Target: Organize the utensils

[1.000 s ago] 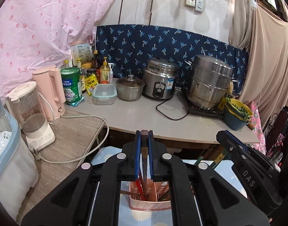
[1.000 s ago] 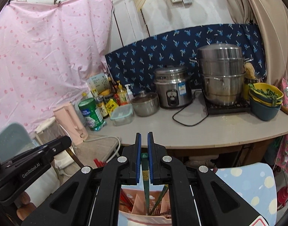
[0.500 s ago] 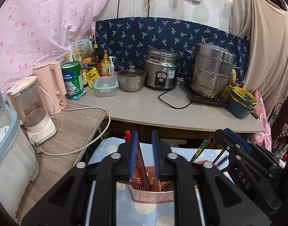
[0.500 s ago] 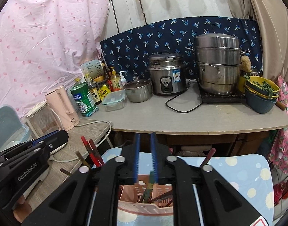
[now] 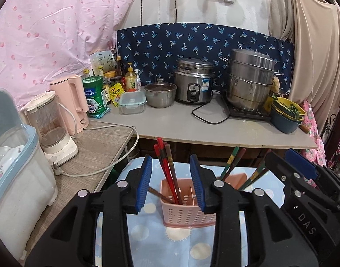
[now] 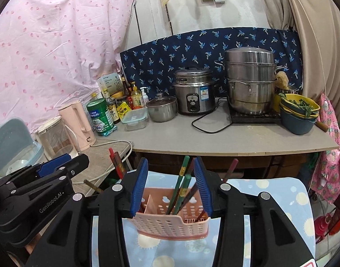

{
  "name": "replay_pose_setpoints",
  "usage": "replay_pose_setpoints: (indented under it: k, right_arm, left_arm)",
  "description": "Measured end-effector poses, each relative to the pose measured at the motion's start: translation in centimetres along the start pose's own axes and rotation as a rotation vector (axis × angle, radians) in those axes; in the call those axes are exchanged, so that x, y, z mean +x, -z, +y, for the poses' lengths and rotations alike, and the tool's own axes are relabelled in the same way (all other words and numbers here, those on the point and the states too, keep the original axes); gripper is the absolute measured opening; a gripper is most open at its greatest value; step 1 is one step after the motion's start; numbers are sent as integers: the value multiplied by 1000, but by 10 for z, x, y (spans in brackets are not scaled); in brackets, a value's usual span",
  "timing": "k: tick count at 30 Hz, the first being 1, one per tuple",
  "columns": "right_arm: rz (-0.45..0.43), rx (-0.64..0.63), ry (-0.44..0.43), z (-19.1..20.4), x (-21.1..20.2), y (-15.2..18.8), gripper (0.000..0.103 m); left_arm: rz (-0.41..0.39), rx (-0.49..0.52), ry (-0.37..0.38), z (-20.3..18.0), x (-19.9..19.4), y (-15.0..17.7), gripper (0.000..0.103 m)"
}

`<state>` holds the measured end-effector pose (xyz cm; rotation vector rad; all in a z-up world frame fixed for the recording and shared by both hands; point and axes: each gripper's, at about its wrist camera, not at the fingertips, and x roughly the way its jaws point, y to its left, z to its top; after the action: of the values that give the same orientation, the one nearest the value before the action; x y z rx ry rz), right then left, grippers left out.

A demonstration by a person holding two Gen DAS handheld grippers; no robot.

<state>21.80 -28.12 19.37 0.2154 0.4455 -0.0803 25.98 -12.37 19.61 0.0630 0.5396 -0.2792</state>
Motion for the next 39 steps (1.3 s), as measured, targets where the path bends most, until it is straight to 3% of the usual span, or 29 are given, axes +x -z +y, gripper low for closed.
replay_pose_setpoints:
  k: [17,30,34,39]
  right_arm:
    - [76,-59,71,14,-54,63,48]
    - [116,-49,82,16,-72,101,48]
    - [126,-28,86,13,-74,110,52]
    - [142,-23,103,9,-75,122,53]
  left_arm:
    - [70,35,-9,-1,-38,61,34]
    - [119,38,-22,2,-50,100,37]
    - [128,38,-26,2,-51,109,49]
    - [138,46,-36,1,-50,121,50]
